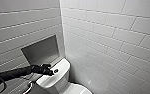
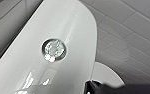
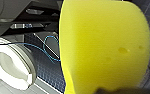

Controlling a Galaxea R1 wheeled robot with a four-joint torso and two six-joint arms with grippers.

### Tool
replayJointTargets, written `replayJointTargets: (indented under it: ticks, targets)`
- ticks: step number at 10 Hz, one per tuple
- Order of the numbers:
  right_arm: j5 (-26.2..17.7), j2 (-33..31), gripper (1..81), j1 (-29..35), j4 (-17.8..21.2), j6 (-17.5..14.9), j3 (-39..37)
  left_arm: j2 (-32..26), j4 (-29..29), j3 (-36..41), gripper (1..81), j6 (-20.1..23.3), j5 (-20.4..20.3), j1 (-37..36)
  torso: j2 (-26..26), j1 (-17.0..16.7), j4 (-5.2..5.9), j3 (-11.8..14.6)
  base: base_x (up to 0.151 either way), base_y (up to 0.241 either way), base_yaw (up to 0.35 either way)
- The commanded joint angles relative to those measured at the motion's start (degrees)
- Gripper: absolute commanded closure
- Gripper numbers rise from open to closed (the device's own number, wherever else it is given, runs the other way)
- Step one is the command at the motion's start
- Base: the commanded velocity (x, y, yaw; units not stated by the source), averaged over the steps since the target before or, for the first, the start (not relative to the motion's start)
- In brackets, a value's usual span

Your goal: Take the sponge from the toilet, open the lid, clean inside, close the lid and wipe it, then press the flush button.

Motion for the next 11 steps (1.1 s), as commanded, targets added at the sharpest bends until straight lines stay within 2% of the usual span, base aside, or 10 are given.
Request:
replayJointTargets:
  ticks: [1,3,6,8,9,10,11]
  targets:
    - [-3.9,-0.3,81.1,-0.1,-1.1,-0.2,0.4,-14.2,1.6,17.0,81.1,1.2,-8.5,14.2,0.0,0.0,0.00,2.0,0.000,0.000,0.000]
    - [-3.9,0.6,81.1,0.1,-1.2,-0.2,-1.9,-15.7,5.1,19.9,81.1,1.2,-14.8,24.9,0.0,0.0,0.00,5.6,0.000,0.000,0.000]
    - [-3.4,2.1,81.1,0.6,-1.8,-0.2,-4.1,-13.0,10.8,18.7,81.1,1.2,-23.0,39.7,0.0,0.0,0.00,10.5,0.000,0.000,0.000]
    - [-3.4,2.8,81.1,1.3,-1.8,-0.2,-4.5,-8.0,13.8,13.5,81.1,1.2,-27.2,48.0,0.0,-0.1,0.00,14.8,0.000,0.000,0.000]
    - [-3.4,3.2,81.1,1.5,-1.9,-0.2,-5.2,-4.2,14.1,8.8,81.1,1.2,-28.1,51.5,-0.1,-0.1,0.00,16.6,0.000,0.000,0.000]
    - [-3.4,3.5,81.1,1.6,-1.8,-0.2,-5.6,-0.4,14.2,3.4,81.1,1.4,-28.4,54.3,-0.1,-0.1,0.00,13.4,0.000,0.000,0.000]
    - [-3.4,3.6,81.1,1.7,-1.8,-0.2,-6.0,2.9,14.8,-0.8,81.1,1.4,-29.5,56.5,-0.1,-0.2,0.00,14.8,0.000,0.000,0.000]
